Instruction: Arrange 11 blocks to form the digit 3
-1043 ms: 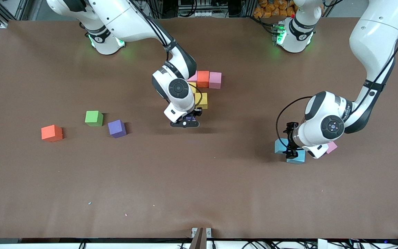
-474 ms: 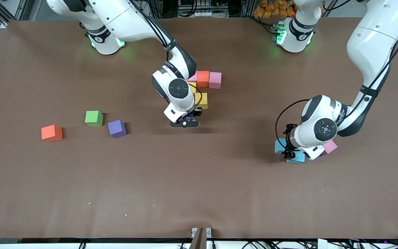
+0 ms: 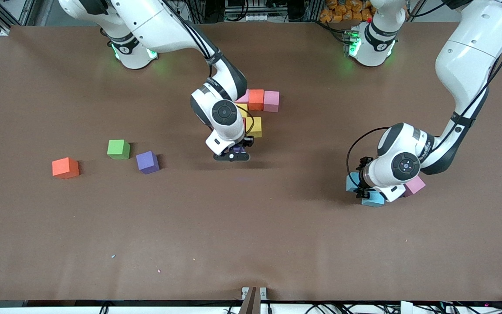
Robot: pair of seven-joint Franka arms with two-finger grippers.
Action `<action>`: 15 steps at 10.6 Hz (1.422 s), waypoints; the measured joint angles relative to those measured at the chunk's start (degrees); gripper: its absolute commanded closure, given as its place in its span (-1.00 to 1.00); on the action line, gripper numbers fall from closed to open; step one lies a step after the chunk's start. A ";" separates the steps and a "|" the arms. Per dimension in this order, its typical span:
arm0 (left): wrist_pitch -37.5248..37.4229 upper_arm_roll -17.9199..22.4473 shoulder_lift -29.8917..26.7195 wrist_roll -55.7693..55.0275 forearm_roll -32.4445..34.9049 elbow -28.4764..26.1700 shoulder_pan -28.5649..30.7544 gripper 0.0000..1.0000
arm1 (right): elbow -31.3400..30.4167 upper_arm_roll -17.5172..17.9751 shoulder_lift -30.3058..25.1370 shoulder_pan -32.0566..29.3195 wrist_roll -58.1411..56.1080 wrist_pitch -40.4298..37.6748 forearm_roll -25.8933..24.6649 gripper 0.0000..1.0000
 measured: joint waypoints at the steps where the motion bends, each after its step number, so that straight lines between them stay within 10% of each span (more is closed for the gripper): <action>1: 0.06 0.01 0.05 0.00 0.00 0.00 0.03 1.00 | -0.01 0.01 0.00 0.02 0.00 0.00 0.00 0.86; 8: 0.09 -4.55 -0.20 -7.71 0.00 -1.14 -0.44 1.00 | -0.01 0.14 0.00 0.13 0.02 0.00 0.00 0.83; 9: 0.08 -6.02 -0.27 -10.51 0.00 -1.99 -0.58 1.00 | -0.02 0.17 -0.01 0.16 0.03 0.00 0.01 0.38; 10: 0.08 -7.60 -0.52 -13.46 0.00 -2.89 -0.75 1.00 | -0.03 0.20 -0.01 0.17 0.04 -0.03 0.02 -0.99; 15: 0.08 -11.11 -1.45 -26.01 0.00 -4.89 -5.32 1.00 | 0.14 0.22 -2.30 0.18 0.03 -2.18 0.02 -1.00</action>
